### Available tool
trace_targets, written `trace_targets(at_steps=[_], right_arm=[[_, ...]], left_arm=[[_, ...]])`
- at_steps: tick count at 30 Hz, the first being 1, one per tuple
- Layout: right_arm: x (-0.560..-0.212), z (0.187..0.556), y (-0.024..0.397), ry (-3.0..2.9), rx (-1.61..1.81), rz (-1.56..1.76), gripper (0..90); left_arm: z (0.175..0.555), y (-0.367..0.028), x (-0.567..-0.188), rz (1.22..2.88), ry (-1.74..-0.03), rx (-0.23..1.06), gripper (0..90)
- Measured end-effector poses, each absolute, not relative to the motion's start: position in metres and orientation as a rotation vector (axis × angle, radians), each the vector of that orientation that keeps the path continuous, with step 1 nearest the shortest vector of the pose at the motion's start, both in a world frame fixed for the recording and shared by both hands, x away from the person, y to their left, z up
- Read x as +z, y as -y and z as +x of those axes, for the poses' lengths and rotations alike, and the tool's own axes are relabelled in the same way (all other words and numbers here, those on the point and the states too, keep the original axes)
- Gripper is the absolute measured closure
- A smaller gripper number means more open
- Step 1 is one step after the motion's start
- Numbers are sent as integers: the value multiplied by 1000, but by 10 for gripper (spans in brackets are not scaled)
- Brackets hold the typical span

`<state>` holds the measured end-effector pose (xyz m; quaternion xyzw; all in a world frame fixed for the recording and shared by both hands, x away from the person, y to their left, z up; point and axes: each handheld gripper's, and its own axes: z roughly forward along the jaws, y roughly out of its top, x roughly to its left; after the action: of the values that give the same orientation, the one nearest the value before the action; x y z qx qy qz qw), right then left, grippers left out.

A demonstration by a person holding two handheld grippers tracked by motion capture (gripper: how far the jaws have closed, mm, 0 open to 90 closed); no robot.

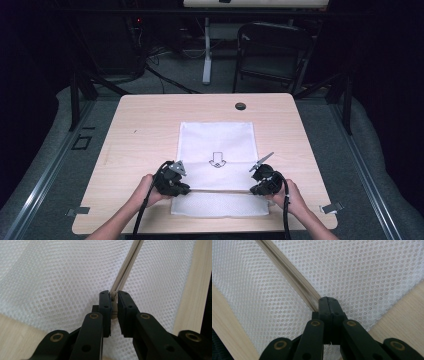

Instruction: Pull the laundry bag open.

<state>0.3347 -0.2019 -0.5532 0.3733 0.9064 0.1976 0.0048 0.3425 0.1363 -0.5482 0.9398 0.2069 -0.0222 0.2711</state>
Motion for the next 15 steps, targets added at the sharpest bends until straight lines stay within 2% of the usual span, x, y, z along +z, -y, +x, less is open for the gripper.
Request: trace_targets(at_steps=[15], right_arm=[[-553,335,202,-2842,602,1169,900]], left_arm=[[340,-157,-546,2518,-624,-48,819]])
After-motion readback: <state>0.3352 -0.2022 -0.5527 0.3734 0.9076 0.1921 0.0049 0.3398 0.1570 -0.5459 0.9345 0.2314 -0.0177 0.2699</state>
